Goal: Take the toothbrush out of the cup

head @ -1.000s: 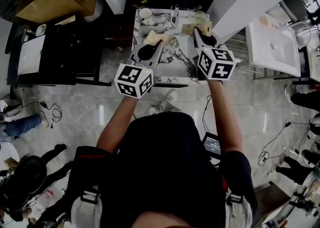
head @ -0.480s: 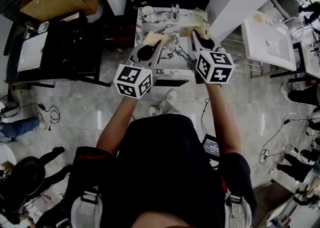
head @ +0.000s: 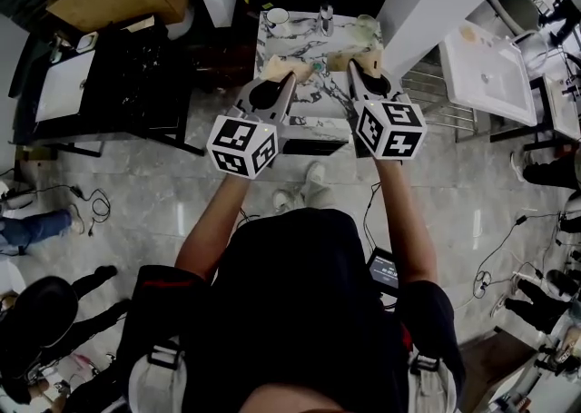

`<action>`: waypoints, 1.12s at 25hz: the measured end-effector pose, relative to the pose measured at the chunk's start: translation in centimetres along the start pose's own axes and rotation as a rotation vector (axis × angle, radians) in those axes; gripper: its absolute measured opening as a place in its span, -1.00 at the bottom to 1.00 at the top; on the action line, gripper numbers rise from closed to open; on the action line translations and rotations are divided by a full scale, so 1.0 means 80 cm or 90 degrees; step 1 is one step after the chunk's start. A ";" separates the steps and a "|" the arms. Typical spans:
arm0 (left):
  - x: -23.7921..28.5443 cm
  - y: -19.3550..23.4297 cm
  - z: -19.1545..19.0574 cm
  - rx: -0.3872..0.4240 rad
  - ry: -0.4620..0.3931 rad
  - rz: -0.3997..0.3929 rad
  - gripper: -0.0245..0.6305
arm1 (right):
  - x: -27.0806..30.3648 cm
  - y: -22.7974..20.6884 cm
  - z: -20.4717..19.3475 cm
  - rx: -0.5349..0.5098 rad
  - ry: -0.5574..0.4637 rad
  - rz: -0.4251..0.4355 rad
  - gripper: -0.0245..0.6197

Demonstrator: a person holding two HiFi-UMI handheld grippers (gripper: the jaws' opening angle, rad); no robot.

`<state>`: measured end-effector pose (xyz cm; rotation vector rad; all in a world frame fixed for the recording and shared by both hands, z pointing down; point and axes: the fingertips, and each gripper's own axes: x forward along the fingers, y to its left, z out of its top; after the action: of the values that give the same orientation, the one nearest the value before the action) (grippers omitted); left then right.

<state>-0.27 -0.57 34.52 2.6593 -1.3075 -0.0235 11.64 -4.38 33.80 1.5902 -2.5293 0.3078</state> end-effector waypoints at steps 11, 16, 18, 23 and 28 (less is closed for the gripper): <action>-0.003 -0.007 0.009 0.019 -0.009 0.000 -0.81 | -0.008 0.010 0.002 -0.012 -0.009 0.017 -0.73; 0.006 -0.009 0.010 0.012 -0.006 0.011 -0.81 | -0.011 0.001 0.003 -0.012 -0.005 0.027 -0.73; 0.010 -0.013 0.010 0.009 -0.004 0.013 -0.81 | -0.014 -0.004 0.003 -0.011 -0.002 0.031 -0.73; 0.018 -0.029 0.008 0.005 -0.001 0.020 -0.81 | -0.026 -0.014 0.004 -0.012 0.004 0.041 -0.73; 0.020 -0.044 0.007 0.006 -0.002 0.025 -0.81 | -0.039 -0.020 0.006 -0.012 -0.005 0.049 -0.73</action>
<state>3.44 0.21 33.51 2.6421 -1.3642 -0.0163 14.44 -2.41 32.79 1.4927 -2.5951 0.2857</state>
